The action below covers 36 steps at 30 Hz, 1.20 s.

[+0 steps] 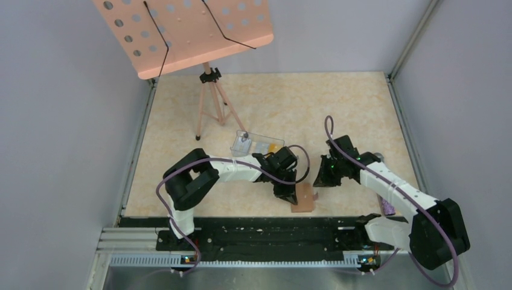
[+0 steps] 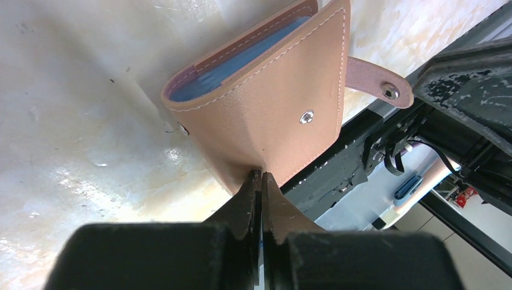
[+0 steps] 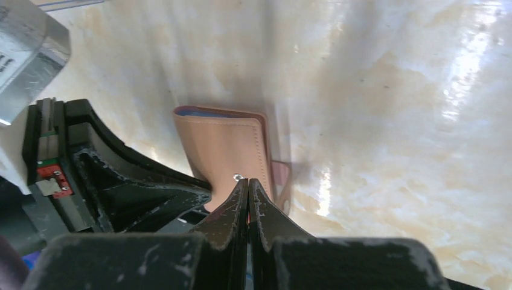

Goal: Put the credit cards into the card holder
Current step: Close the card holder at the center of the board.

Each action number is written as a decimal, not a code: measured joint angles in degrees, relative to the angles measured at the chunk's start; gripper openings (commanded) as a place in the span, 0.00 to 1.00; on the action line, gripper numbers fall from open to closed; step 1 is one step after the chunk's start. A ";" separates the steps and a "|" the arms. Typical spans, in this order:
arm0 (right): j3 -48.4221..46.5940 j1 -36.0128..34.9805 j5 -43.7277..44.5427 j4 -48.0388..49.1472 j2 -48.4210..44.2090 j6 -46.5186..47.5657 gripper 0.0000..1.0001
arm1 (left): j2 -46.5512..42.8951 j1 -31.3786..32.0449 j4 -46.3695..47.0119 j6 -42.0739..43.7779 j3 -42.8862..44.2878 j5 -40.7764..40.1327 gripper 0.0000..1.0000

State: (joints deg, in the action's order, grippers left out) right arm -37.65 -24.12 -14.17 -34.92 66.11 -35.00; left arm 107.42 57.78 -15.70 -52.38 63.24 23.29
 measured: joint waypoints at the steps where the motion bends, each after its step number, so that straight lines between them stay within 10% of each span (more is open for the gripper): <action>1: 0.02 0.07 0.87 -0.81 -0.70 -0.13 0.00 | 0.04 0.02 -0.24 0.02 0.22 -0.15 0.00; 23: 3.26 0.39 1.75 -3.89 2.05 -2.08 0.00 | 2.89 0.70 -7.02 0.76 5.88 -1.31 0.00; 36: 4.68 -1.25 -3.08 2.47 4.31 -4.68 0.00 | 3.08 1.42 -7.37 2.62 6.75 -2.16 0.21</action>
State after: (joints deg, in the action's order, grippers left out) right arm -32.97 -25.36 -17.26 -32.45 70.41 -39.68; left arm 110.50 59.20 -23.07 -49.76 70.00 21.12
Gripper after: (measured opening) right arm 0.003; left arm 0.158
